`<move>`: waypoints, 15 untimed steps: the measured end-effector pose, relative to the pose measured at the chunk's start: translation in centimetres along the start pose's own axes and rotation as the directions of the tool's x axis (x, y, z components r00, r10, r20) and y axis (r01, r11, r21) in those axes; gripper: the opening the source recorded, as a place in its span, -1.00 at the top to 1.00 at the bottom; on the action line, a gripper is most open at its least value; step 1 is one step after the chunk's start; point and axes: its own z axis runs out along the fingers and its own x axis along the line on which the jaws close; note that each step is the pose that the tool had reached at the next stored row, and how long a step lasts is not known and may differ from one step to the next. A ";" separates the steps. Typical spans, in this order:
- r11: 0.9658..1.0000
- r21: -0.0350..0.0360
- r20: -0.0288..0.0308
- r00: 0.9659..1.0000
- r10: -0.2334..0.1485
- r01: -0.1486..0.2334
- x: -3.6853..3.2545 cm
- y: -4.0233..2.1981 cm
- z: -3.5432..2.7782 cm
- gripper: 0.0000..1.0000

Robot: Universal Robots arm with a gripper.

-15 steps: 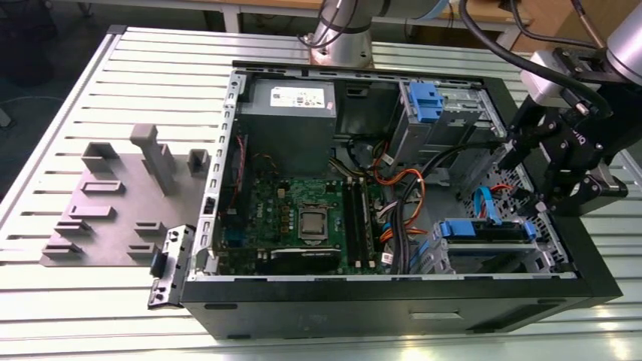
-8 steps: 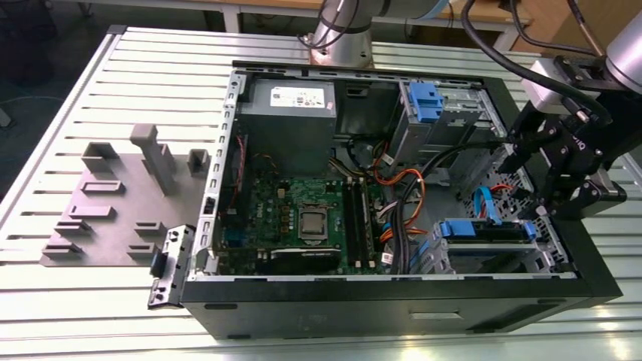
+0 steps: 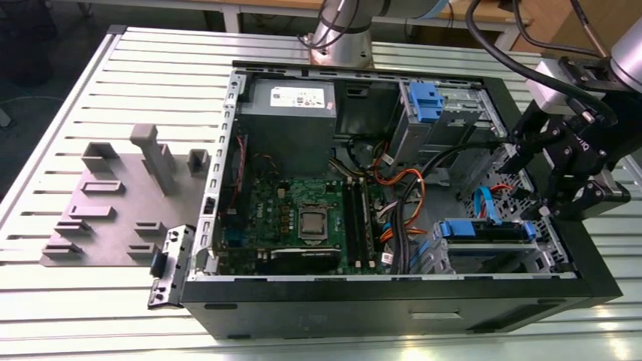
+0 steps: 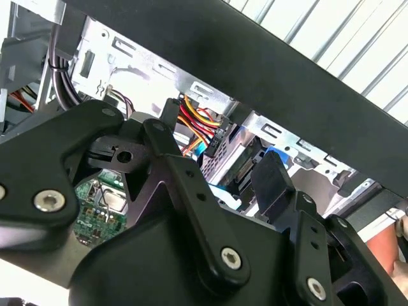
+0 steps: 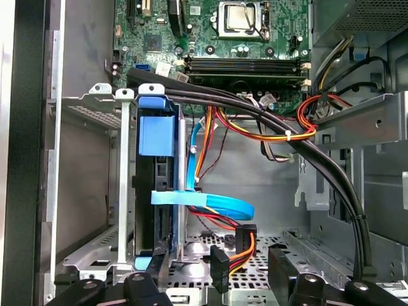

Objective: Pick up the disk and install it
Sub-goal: 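Insert the second disk wire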

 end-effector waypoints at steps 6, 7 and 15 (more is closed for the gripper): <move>1.000 0.000 0.000 1.000 0.000 0.000 0.00 0.00 0.00 -0.41; 1.000 0.000 0.000 1.000 0.000 0.000 0.00 -0.01 0.00 -0.41; 1.000 0.000 0.001 1.000 0.000 0.000 0.00 -0.01 0.00 0.19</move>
